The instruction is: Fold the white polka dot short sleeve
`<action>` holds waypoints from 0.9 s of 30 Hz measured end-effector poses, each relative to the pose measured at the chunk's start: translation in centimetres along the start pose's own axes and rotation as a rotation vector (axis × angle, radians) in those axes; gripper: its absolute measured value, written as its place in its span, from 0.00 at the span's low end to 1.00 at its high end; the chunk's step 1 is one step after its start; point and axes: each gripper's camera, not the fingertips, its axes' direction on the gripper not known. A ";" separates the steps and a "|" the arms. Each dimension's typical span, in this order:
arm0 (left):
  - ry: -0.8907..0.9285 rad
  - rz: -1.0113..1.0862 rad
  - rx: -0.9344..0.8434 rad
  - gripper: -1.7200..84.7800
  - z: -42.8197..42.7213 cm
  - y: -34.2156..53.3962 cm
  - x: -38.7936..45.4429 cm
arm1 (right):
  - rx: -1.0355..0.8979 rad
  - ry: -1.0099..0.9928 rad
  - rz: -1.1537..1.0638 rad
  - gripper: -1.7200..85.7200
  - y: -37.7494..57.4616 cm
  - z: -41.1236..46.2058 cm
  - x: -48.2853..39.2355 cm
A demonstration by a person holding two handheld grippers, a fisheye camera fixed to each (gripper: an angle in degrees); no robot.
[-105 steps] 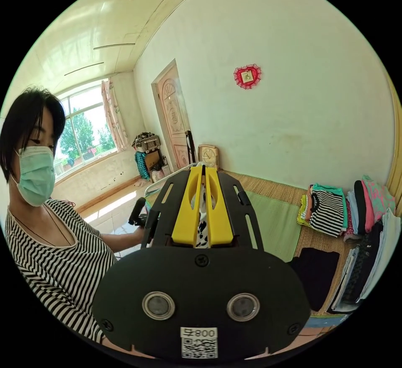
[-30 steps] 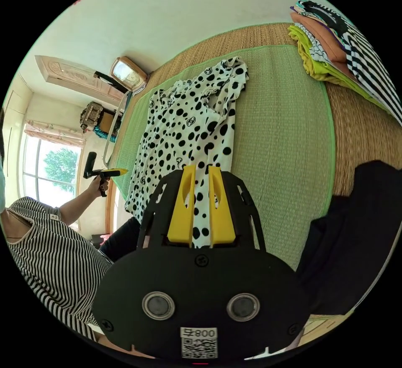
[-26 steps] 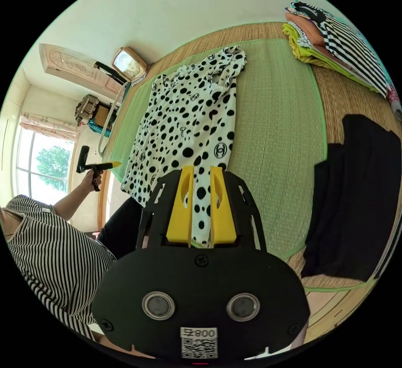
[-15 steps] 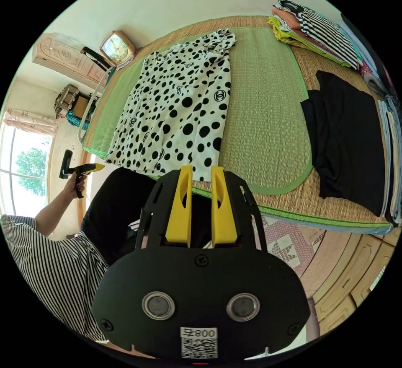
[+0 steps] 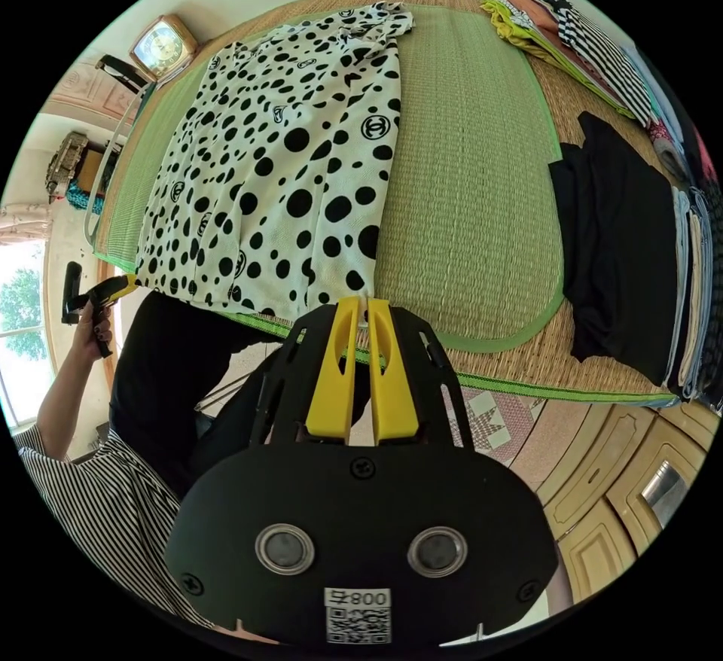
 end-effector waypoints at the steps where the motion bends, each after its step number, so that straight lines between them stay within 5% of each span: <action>1: 0.008 0.003 -0.001 0.07 -0.5 0.1 -0.1 | -0.007 -0.005 -0.001 0.03 0.2 -0.1 0.2; 11: 0.205 0.079 0.085 0.03 -10.7 3.2 -0.8 | 0.136 -0.234 -0.003 0.02 4.1 -6.4 3.2; 21: 0.193 0.290 0.224 0.03 -20.7 5.7 3.4 | 0.312 -0.338 -0.053 0.02 8.2 -13.8 4.6; 27: 0.128 0.225 0.086 0.03 -18.1 7.3 0.5 | 0.227 -0.349 0.034 0.02 11.7 -9.4 6.5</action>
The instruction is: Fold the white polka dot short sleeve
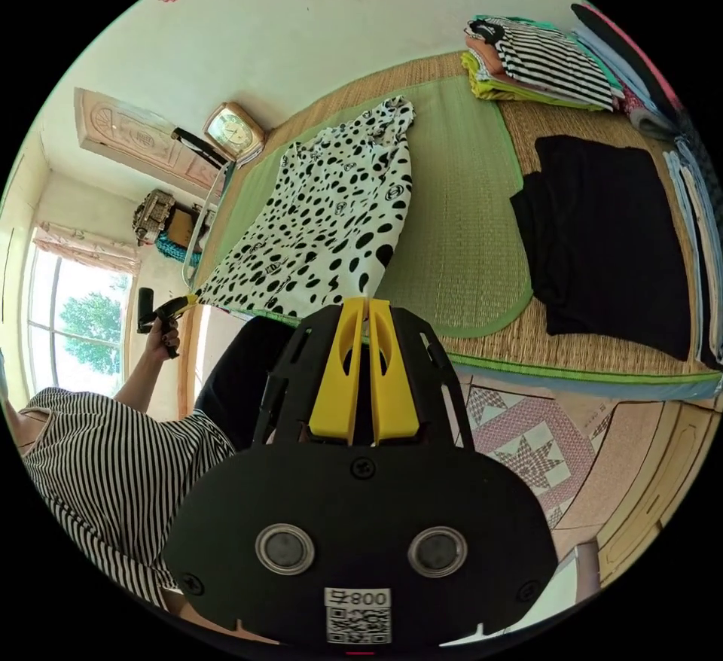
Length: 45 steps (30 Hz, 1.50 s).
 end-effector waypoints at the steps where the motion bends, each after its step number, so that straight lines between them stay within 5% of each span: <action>1: 0.008 -0.020 -0.016 0.03 0.6 0.3 -0.6 | -0.035 0.013 0.023 0.02 0.5 1.4 0.6; 9: -0.003 -0.073 -0.107 0.05 3.5 0.8 -3.2 | -0.197 0.131 0.052 0.03 -0.2 7.7 1.1; 21: 0.072 -0.201 -0.126 0.12 4.5 2.4 -8.7 | -0.110 0.324 -0.078 0.09 0.8 10.2 -6.6; 34: 0.147 -0.194 -0.130 0.04 6.3 1.6 -9.0 | -0.179 0.400 -0.046 0.03 1.3 15.7 -7.7; 45: 0.164 -0.178 -0.121 0.04 7.4 1.7 -8.5 | -0.086 0.410 -0.049 0.10 2.3 14.9 -11.2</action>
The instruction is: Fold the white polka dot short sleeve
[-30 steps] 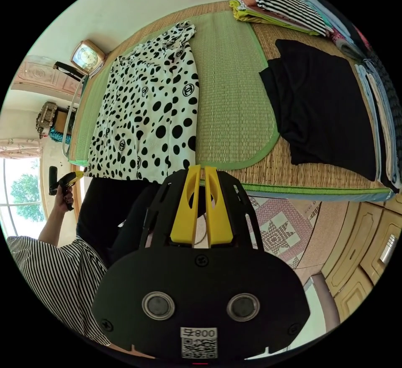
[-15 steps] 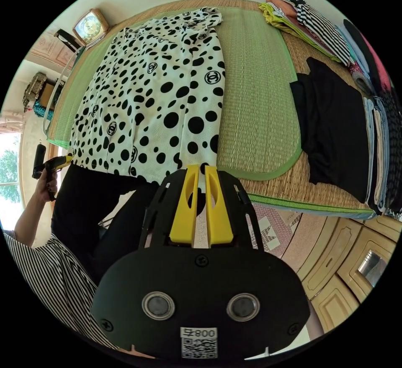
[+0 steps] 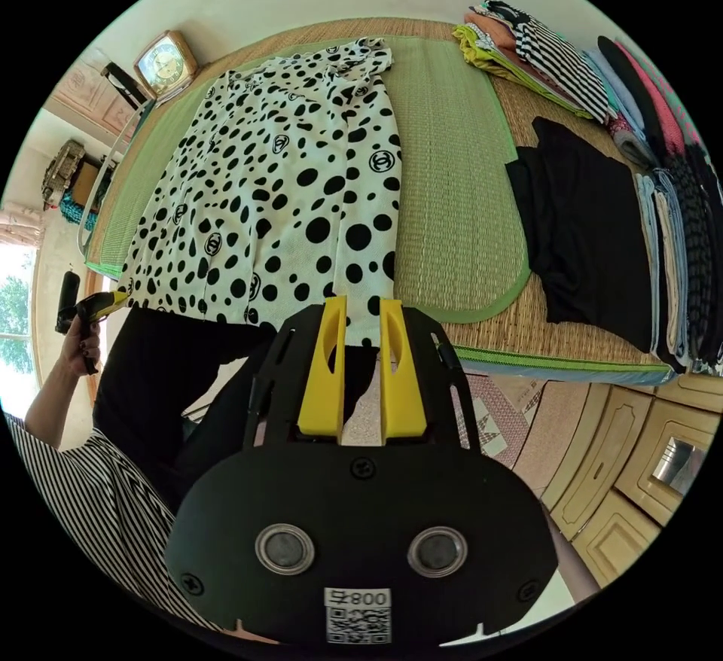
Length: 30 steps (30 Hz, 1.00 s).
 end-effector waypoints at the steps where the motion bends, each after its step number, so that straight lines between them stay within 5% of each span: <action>1: -0.001 0.002 -0.001 0.04 0.1 -0.1 0.1 | 0.007 0.008 -0.017 0.10 -0.2 -0.2 -0.8; 14: -0.001 0.004 -0.001 0.04 4.4 -0.9 0.6 | -0.086 0.059 -0.116 0.05 -2.0 -0.4 -3.2; 22: -0.006 0.028 0.003 0.06 7.4 -0.7 1.3 | 0.131 -0.393 0.021 0.04 -1.7 -12.6 4.9; 30: -0.017 -0.002 0.011 0.10 13.1 -0.5 1.7 | 0.153 -0.555 0.153 0.03 -1.7 -15.2 11.6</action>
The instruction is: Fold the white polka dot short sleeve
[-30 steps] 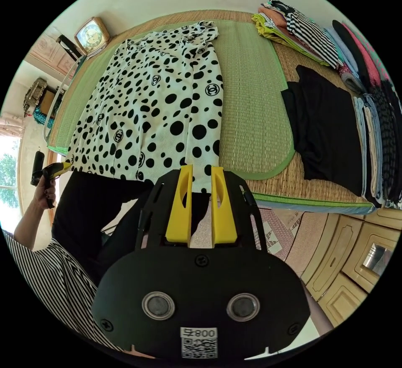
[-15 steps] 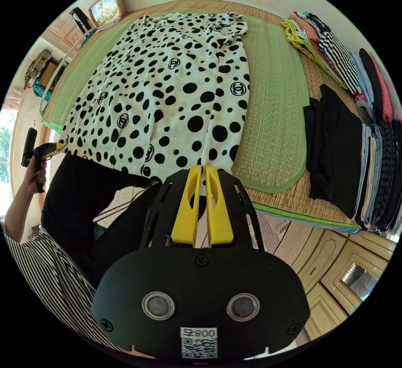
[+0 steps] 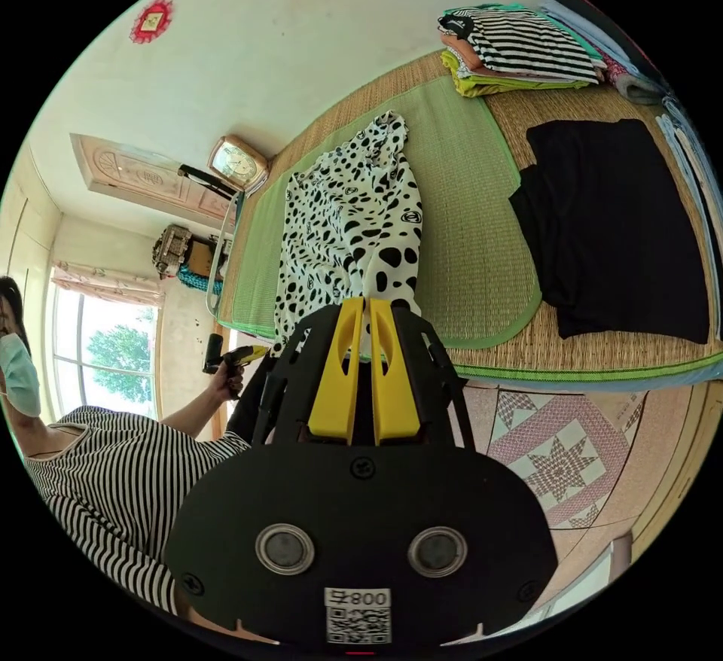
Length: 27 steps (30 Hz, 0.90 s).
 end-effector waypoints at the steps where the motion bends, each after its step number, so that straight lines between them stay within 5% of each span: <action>1: -0.003 -0.001 -0.005 0.10 0.6 -0.1 0.1 | 0.003 -0.024 0.011 0.03 -0.3 -0.3 0.3; 18: -0.172 0.287 -0.231 0.04 19.4 -3.0 13.2 | 0.026 -0.116 0.056 0.03 -4.1 -2.7 -1.0; 27: 0.028 0.278 0.046 0.02 16.0 -4.6 17.5 | -0.026 -0.094 0.066 0.03 -5.9 -0.4 -1.7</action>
